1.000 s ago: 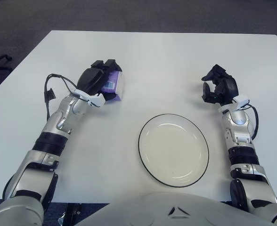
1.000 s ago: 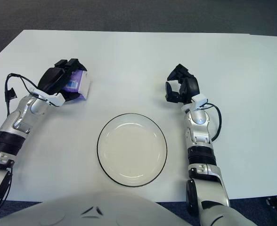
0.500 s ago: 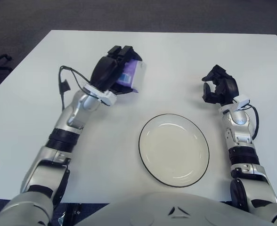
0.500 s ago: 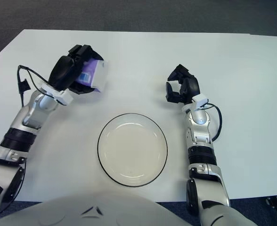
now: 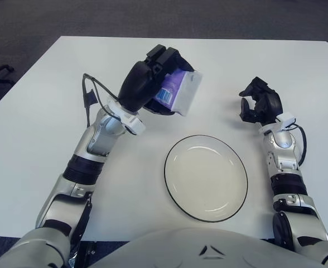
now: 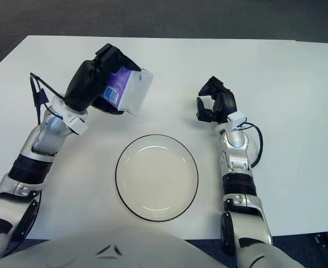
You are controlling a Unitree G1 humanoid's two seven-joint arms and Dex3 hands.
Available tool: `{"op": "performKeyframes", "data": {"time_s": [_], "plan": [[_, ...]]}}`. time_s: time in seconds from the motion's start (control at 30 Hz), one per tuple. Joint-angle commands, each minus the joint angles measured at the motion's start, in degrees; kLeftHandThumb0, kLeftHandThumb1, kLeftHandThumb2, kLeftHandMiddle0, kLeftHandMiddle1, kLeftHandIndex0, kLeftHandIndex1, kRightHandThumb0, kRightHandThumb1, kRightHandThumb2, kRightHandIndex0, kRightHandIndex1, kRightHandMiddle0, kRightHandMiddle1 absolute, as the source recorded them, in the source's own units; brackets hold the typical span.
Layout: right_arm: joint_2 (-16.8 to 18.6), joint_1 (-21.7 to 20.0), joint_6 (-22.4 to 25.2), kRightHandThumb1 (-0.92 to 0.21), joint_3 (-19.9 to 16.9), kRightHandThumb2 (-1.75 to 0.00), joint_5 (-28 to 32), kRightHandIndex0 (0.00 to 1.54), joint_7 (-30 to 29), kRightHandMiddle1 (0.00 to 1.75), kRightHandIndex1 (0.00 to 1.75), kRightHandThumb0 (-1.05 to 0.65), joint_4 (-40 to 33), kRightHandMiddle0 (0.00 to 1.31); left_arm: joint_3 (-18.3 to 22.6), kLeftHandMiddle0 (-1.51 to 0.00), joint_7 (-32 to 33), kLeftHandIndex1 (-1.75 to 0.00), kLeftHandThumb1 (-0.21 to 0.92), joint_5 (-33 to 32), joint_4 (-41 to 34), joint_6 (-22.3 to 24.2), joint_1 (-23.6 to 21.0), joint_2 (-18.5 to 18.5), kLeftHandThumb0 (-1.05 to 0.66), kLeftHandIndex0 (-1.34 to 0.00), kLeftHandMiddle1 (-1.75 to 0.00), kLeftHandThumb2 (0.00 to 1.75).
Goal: Put the tissue paper into the plate.
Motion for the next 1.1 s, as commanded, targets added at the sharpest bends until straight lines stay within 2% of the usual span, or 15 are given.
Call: {"op": "performKeyframes", "data": {"time_s": [0.0, 0.3, 0.5, 0.7, 0.77, 1.07], "plan": [[4.01, 9.26, -0.84, -0.39, 0.73, -1.22, -0.57, 1.31, -1.18, 1.75, 1.75, -0.46, 6.57, 0.55, -2.73, -0.82, -4.76, -1.75, 0.07, -5.84, -1.09, -1.04, -1.16, -1.26, 0.0, -0.56, -1.69, 1.59], [2.91, 8.13, 0.15, -0.38, 1.46, -1.24, -2.78, 1.29, -2.87, 1.75, 1.75, -0.46, 8.58, 0.56, -6.72, -0.83, -14.91, -1.75, 0.07, -16.44, -8.54, 4.7, 1.32, -2.35, 0.0, -0.57, -1.65, 1.58], [3.04, 7.72, 1.01, -0.38, 1.33, -1.24, -2.32, 1.28, -2.7, 1.75, 1.75, -0.46, 9.0, 0.56, -7.08, -0.81, -18.75, -1.75, 0.09, -17.85, -11.99, 7.44, 2.36, -2.03, 0.0, -0.55, -1.66, 1.56], [3.13, 7.72, 1.2, -0.39, 1.24, -1.23, -2.21, 1.28, -2.83, 1.75, 1.75, -0.46, 8.98, 0.56, -6.9, -0.81, -20.45, -1.75, 0.09, -18.58, -12.1, 6.73, 2.77, -2.41, 0.0, -0.55, -1.65, 1.55], [3.13, 7.71, 0.99, -0.39, 1.24, -1.23, -2.18, 1.28, -2.74, 1.75, 1.75, -0.46, 9.03, 0.56, -6.9, -0.82, -20.87, -1.75, 0.09, -19.2, -12.83, 7.75, 3.28, -2.57, 0.0, -0.55, -1.64, 1.54], [3.35, 6.67, 0.05, -0.41, 1.07, -1.2, -2.03, 1.27, -2.78, 1.75, 1.75, -0.45, 10.64, 0.54, -9.48, -0.8, -25.0, -1.75, 0.11, -26.05, -18.29, 19.14, 6.83, -3.42, 0.0, -0.53, -1.66, 1.54]]}}
